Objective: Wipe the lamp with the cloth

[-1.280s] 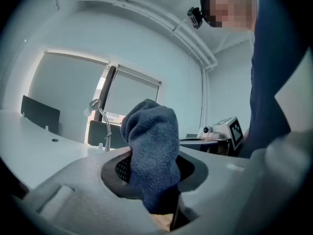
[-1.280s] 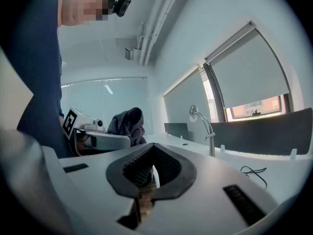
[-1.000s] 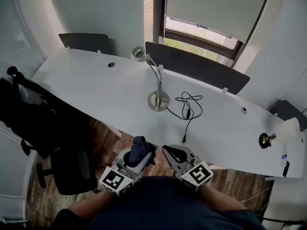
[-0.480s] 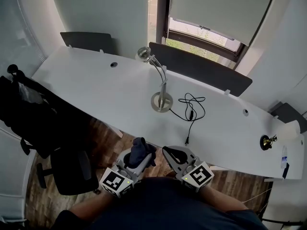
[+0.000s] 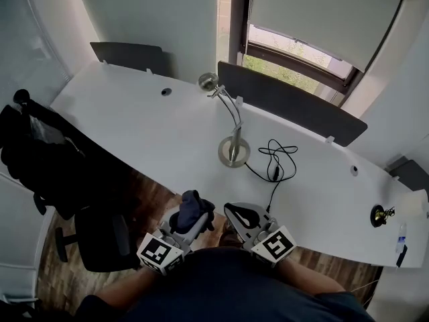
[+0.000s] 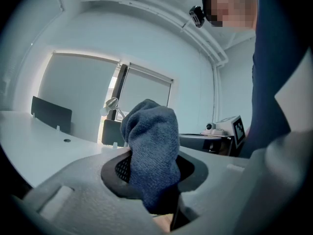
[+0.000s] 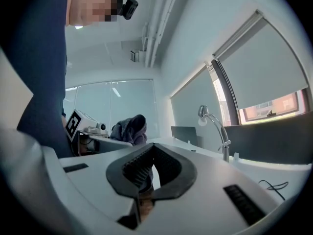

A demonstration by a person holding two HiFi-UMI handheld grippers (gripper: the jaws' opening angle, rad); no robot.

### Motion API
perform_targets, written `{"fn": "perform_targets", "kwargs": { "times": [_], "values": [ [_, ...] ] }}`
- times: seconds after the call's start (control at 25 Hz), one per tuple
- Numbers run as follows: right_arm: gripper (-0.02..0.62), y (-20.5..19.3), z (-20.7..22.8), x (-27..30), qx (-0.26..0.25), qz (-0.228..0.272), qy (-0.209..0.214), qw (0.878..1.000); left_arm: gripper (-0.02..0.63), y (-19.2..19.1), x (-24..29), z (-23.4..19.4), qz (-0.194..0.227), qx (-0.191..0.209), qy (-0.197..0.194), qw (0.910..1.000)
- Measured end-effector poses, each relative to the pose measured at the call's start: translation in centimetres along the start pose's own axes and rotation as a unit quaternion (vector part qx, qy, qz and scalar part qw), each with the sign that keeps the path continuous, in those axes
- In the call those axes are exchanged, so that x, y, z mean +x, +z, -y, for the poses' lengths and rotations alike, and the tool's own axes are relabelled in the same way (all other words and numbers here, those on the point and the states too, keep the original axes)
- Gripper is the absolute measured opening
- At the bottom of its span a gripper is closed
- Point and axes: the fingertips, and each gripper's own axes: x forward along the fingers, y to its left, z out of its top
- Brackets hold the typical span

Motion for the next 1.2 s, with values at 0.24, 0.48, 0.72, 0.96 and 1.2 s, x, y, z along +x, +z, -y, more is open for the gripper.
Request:
{"fn": "perform_targets", "kwargs": {
  "times": [0.24, 0.48, 0.72, 0.96, 1.2],
  "values": [
    [0.008, 1.2, 4.9, 4.2, 0.008, 0.020, 0.036, 0.999, 0.130, 1.8, 3.9, -4.1, -0.012, 0.011, 0.027, 0.9995],
    [0.008, 1.8, 10.4, 6.7, 0.004, 0.031, 0.039, 0.999, 0.130, 3.2, 8.1, -8.2, -0.013, 0.014, 0.050, 0.9986],
    [0.008, 0.6, 15.5, 8.1, 0.019, 0.015, 0.013, 1.000, 0.130, 4.7, 11.2, -9.9, -0.015, 0.022, 0.048, 0.9985],
    [0.008, 0.6, 17.7, 9.3, 0.012, 0.002, -0.047, 0.999, 0.130, 5.9, 11.4, -12.6, -0.011, 0.031, 0.022, 0.9992],
    [0.008, 1.3, 19.4, 9.9, 0.008, -0.004, -0.116, 0.993, 0.130, 7.5, 11.8, -14.5, -0.011, 0.047, -0.014, 0.9987]
  ]
}}
